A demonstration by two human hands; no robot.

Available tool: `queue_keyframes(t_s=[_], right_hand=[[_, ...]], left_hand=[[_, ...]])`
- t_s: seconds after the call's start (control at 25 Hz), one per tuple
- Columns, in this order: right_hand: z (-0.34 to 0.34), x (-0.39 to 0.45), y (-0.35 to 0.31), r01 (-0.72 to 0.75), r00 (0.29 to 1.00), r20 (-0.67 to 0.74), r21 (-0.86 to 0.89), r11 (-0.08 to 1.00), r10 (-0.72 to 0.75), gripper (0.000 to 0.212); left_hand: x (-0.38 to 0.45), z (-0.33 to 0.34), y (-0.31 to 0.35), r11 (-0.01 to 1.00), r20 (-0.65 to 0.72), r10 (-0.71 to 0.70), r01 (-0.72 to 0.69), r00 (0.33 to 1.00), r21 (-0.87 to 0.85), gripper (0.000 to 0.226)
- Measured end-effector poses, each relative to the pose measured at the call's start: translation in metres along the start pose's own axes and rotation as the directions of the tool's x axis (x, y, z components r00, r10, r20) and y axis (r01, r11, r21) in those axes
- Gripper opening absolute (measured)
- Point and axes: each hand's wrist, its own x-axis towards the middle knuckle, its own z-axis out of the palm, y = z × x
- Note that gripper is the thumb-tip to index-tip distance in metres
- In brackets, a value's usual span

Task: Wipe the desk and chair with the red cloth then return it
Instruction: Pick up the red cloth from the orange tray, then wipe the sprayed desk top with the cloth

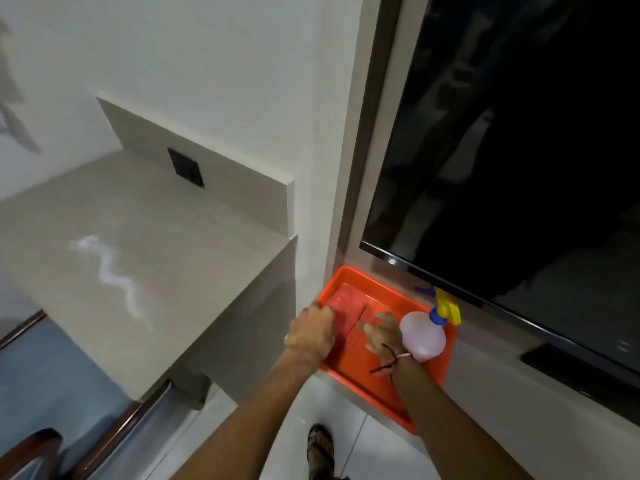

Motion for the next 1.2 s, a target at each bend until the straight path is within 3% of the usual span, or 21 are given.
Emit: queue_keyframes(t_s=[0.08,0.2,0.32,0.44,0.48,0.56,0.6,0.64,0.72,0.8,0.88,1.0,1.08,1.12,1.2], right_hand=[[0.007,0.031,-0.003,-0.038,0.999,0.021,0.076,0.996,0.036,0.009],[0.021,0.062,-0.008,-0.078,0.997,-0.009,0.030,0.996,0.078,0.019],[0.030,0.069,-0.017,-0.034,0.998,-0.058,-0.082,0.996,0.029,0.032],[0.022,0.054,-0.022,-0.091,0.996,0.026,0.118,0.989,0.088,0.011],[0.016,0.043,-0.026,-0.155,0.984,0.125,0.240,0.958,0.128,0.017],[0.003,0.024,-0.032,-0.336,0.893,0.434,0.475,0.813,0.115,0.045],[0.002,0.015,-0.041,-0.420,0.826,0.560,0.529,0.737,0.069,0.051],[0.007,0.009,-0.049,-0.466,0.781,0.624,0.546,0.696,0.034,0.051],[0.028,0.000,-0.065,-0.455,0.774,0.633,0.572,0.682,-0.014,0.040],[0.071,-0.007,-0.086,-0.359,0.765,0.632,0.579,0.732,-0.125,0.038],[0.137,-0.017,-0.109,-0.168,0.729,0.643,0.500,0.850,-0.234,0.031],[0.246,-0.033,-0.134,0.265,0.775,0.530,0.222,0.939,-0.344,0.034],[0.335,-0.051,-0.142,0.501,0.760,0.489,-0.020,0.865,-0.429,0.046],[0.356,-0.053,-0.139,0.595,0.726,0.505,-0.123,0.794,-0.466,0.051],[0.395,-0.055,-0.119,0.751,0.650,0.537,-0.347,0.562,-0.537,0.056]], left_hand=[[0.019,0.023,0.012,0.994,0.059,-0.044,0.038,0.997,0.100,0.036],[0.027,0.053,0.023,0.977,0.070,-0.115,0.100,0.991,0.189,0.037],[0.037,0.057,0.022,0.986,0.045,-0.158,0.156,0.986,0.058,0.042],[0.036,0.049,0.010,0.977,0.093,-0.114,0.128,0.989,-0.170,0.048],[0.032,0.044,0.003,0.960,0.084,-0.073,0.093,0.994,-0.265,0.047],[0.021,0.028,-0.014,0.843,0.060,-0.017,0.046,0.998,-0.535,0.041],[0.014,0.015,-0.027,0.726,0.065,-0.007,0.050,0.998,-0.686,0.038],[0.007,0.002,-0.043,0.584,0.078,0.009,0.058,0.997,-0.810,0.039],[-0.010,-0.027,-0.078,0.362,0.097,0.030,0.080,0.995,-0.929,0.049],[-0.030,-0.055,-0.127,0.277,0.081,-0.030,0.086,0.996,-0.957,0.057],[-0.054,-0.074,-0.178,0.226,0.028,-0.159,0.064,0.987,-0.972,0.054],[-0.072,-0.080,-0.242,0.300,-0.083,-0.472,0.071,0.878,-0.951,0.049],[-0.076,-0.066,-0.293,0.384,-0.186,-0.633,0.096,0.752,-0.918,0.044],[-0.073,-0.060,-0.299,0.440,-0.205,-0.635,0.131,0.745,-0.888,0.039],[-0.072,-0.044,-0.323,0.676,-0.280,-0.572,0.250,0.771,-0.693,0.028]])
